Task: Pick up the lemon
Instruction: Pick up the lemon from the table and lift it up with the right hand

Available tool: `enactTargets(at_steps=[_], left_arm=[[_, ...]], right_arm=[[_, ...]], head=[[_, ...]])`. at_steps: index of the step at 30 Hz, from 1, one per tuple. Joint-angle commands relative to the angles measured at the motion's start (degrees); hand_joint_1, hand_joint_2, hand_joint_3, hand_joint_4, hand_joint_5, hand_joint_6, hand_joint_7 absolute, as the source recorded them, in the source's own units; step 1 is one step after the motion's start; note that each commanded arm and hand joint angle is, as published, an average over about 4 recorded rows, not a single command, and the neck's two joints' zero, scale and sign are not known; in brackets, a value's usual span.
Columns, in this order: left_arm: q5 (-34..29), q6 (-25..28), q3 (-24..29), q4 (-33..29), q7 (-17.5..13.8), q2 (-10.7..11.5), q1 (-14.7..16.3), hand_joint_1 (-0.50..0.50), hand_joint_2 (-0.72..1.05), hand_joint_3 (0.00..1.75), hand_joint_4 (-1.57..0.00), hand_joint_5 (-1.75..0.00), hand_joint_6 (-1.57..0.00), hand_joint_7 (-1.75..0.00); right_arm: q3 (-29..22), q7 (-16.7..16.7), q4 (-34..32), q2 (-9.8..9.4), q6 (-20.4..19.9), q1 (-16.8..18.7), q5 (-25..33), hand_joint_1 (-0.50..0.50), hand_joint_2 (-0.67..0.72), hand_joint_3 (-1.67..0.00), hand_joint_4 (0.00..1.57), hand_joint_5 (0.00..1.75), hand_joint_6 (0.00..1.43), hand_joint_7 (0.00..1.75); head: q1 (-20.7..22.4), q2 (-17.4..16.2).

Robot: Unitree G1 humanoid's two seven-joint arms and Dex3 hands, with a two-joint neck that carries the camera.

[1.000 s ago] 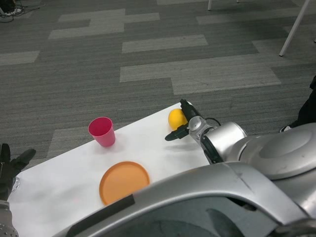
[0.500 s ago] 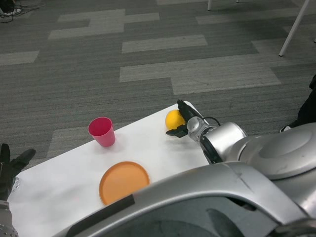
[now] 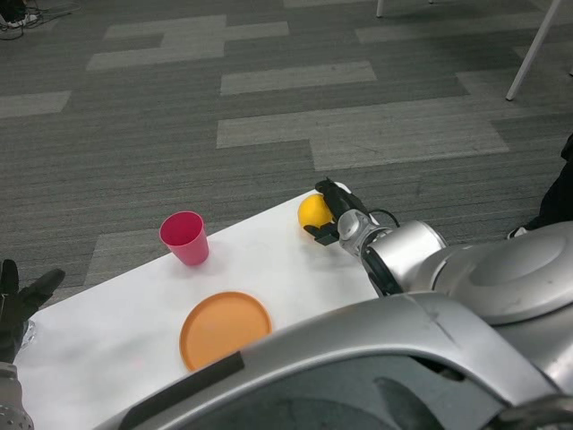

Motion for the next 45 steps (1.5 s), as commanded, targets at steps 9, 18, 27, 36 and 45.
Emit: enactTargets(at_steps=[9, 18, 27, 36, 45], left_arm=[[-0.1, -0.1, 0.3, 0.0, 0.1, 0.1, -0.2, 0.5, 1.05, 0.09, -0.04, 0.0, 0.0, 0.0], [-0.1, -0.1, 0.4, 0.0, 0.1, 0.1, -0.2, 0.5, 1.05, 0.09, -0.03, 0.0, 0.0, 0.0], [-0.1, -0.1, 0.5, -0.2, 0.1, 0.1, 0.0, 0.5, 1.05, 0.09, -0.04, 0.0, 0.0, 0.0], [-0.1, -0.1, 0.5, -0.2, 0.1, 0.1, 0.0, 0.5, 1.05, 0.09, -0.04, 0.0, 0.0, 0.0], [-0.1, -0.1, 0.5, -0.2, 0.0, 0.1, 0.1, 0.5, 1.05, 0.09, -0.04, 0.0, 0.0, 0.0]], right_arm=[[0.2, -0.7, -0.7, 0.25, 0.3, -1.4, 0.1, -0.42, -0.56, -1.09, 0.01, 1.75, 0.57, 1.03], [0.0, -0.7, -0.7, 0.25, 0.3, -1.2, 0.3, -0.39, -0.56, -1.25, 0.11, 1.75, 0.92, 1.33], [-0.1, -0.7, -8.1, 0.31, -0.2, 3.5, 0.4, -0.38, -0.6, -1.19, 0.11, 1.75, 0.86, 1.34], [-1.0, -0.4, -16.0, 0.33, -4.2, 9.4, 3.3, -0.38, -0.6, -1.19, 0.08, 1.75, 0.74, 1.36], [-0.6, 5.0, -18.6, 0.77, -13.3, 13.5, 10.7, -0.38, -0.6, -1.19, 0.04, 1.75, 0.67, 1.33]], head=[[0.3, -0.1], [0.3, -0.2], [0.4, -0.1], [0.7, 0.1], [1.6, 0.1]])
